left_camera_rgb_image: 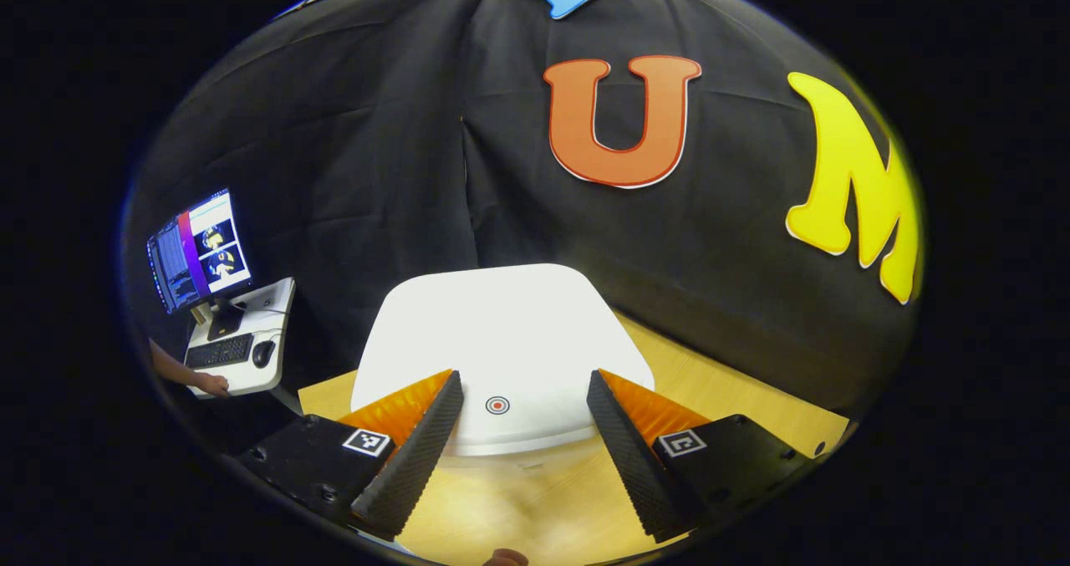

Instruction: Press the lid of the desktop garbage bin to open it, pick up the crumpled paper on the desktop and throw it into the bin, then pick up the pop can on the desktop and drop it into the bin, and finally close the garbage bin lid.

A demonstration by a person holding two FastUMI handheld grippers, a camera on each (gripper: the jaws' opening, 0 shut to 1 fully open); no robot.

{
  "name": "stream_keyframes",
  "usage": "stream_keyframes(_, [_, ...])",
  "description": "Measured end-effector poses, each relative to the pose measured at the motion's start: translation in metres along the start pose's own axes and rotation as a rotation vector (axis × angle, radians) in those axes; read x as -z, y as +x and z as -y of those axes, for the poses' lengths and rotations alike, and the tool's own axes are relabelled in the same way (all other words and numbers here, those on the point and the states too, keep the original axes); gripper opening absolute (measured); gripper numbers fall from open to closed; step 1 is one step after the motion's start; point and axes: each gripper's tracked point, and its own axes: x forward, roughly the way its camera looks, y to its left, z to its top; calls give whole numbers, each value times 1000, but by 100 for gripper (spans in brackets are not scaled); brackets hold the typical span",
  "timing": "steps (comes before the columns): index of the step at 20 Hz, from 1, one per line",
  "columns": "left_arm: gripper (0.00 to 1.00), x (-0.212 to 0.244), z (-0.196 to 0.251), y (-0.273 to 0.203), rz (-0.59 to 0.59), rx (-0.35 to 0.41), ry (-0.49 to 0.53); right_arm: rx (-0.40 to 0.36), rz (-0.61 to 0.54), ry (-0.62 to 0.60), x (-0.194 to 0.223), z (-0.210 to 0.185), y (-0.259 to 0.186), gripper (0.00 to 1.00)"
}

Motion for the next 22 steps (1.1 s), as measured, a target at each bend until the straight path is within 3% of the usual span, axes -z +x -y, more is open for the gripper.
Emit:
stream_keyframes(10, [99, 5, 0, -35, -8, 113, -110, 2, 74, -47, -23, -20, -17, 98])
stream_keyframes(15, [98, -3, 5, -69, 68, 224, -32, 37, 140, -64, -43, -37, -29, 98])
stream_keyframes(22, [98, 27, 23, -108, 72, 417, 103, 177, 231, -57, -65, -53, -44, 98])
